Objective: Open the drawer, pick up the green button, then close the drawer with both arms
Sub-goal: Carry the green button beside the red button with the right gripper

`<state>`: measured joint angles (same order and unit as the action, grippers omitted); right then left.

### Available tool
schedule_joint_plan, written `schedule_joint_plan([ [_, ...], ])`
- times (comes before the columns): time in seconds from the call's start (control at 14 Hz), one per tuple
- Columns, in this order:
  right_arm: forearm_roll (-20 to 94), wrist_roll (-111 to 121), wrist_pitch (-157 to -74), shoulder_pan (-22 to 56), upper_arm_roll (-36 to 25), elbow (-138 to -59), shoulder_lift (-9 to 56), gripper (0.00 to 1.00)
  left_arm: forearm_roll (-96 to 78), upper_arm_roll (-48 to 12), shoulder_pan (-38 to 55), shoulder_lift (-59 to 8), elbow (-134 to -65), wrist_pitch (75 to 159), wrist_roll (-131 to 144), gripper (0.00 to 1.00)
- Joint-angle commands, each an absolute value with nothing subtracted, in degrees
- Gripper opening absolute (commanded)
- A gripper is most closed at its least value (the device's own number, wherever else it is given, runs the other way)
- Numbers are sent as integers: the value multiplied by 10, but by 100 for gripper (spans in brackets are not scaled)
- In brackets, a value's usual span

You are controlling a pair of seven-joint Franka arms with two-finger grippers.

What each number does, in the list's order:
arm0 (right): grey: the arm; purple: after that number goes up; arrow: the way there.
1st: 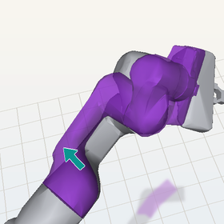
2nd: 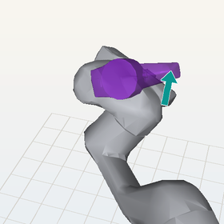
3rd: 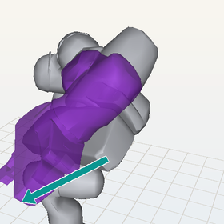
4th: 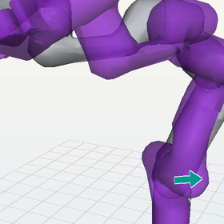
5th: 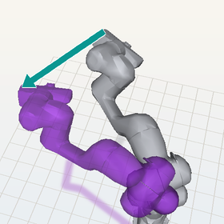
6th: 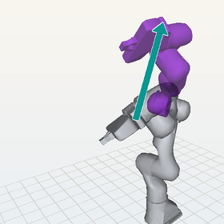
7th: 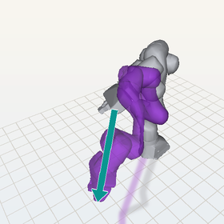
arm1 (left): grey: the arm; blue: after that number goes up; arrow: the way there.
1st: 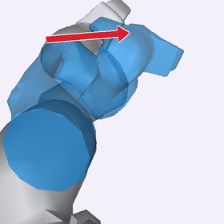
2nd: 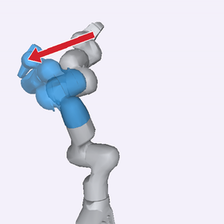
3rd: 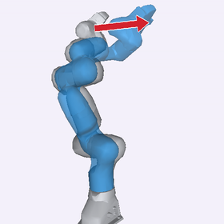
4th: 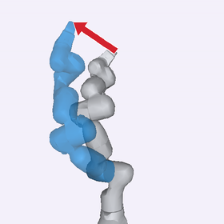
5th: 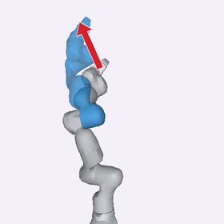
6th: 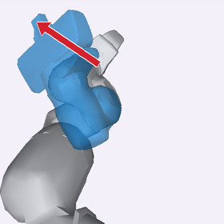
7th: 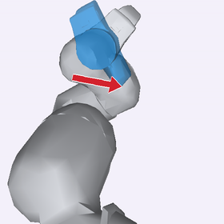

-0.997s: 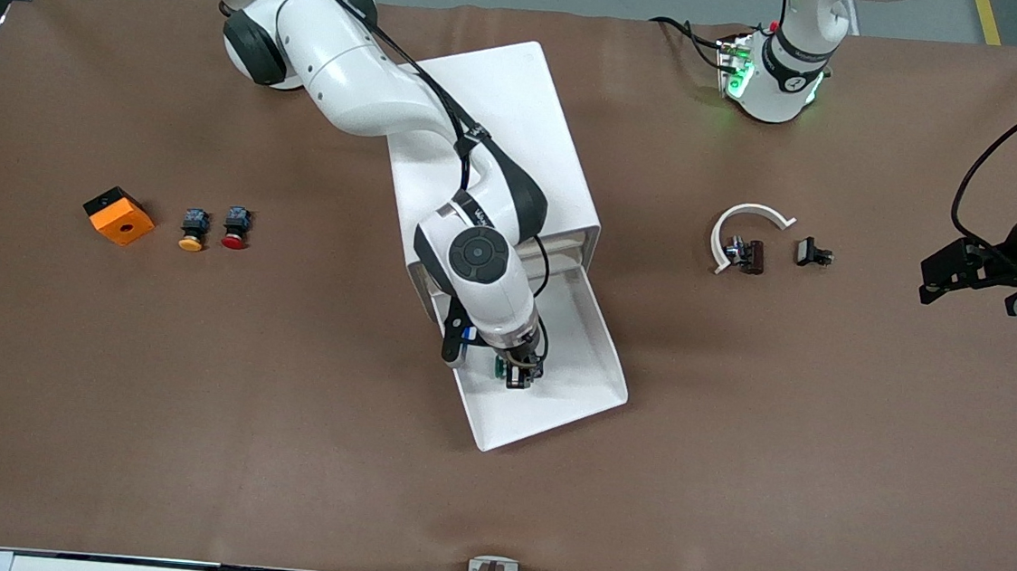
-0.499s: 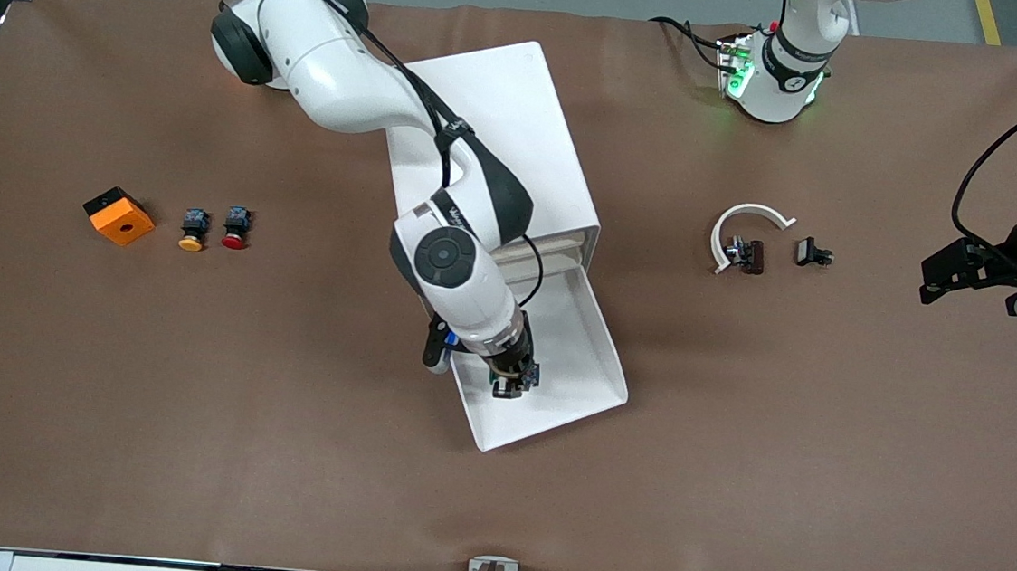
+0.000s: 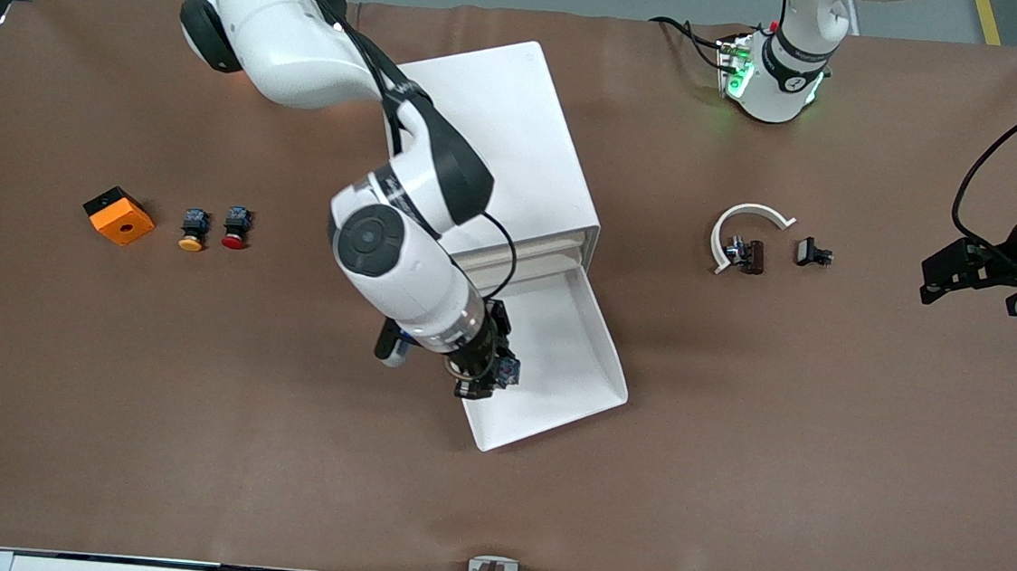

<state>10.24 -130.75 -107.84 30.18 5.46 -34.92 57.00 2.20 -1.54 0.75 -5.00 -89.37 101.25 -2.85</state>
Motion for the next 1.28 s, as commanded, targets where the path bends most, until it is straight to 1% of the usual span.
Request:
schedule_joint_plan([
  [0.0, 110, -1213, -999, 267, 92, -361, 520, 0, 20, -11, 12, -46, -894, 1013, -25, 100],
  [0.14, 110, -1149, -952, 255, 92, -361, 505, 0, 21, -11, 12, -54, -894, 1013, -26, 100],
  [0.28, 109, -1033, -912, 249, 91, -364, 493, 0, 20, -11, 13, -64, -893, 1013, -34, 100],
  [0.43, 110, -904, -886, 243, 91, -366, 483, 0, 19, -28, 18, -63, -894, 999, -35, 100],
  [0.5, 111, -812, -866, 238, 92, -366, 477, 0, 24, -46, 19, -63, -893, 993, -28, 100],
  [0.57, 111, -728, -835, 230, 92, -366, 476, 0, 30, -54, 18, -65, -894, 993, -25, 100],
  [0.71, 105, -552, -754, 219, 86, -367, 461, 0, 19, -50, 10, -67, -894, 998, -26, 100],
  [0.85, 92, -493, -739, 204, 83, -378, 433, 0, 20, -50, 6, -67, -894, 998, -25, 100],
  [1.07, 78, -407, -750, 175, 83, -497, 359, 0, 21, -53, 12, -86, -891, 999, -25, 100],
  [1.14, 78, -389, -774, 163, 83, -561, 322, 0, 20, -57, 15, -104, -875, 1000, -25, 100],
  [1.21, 79, -361, -818, 150, 84, -647, 272, 0, 18, -61, 20, -125, -856, 1001, -26, 100],
])
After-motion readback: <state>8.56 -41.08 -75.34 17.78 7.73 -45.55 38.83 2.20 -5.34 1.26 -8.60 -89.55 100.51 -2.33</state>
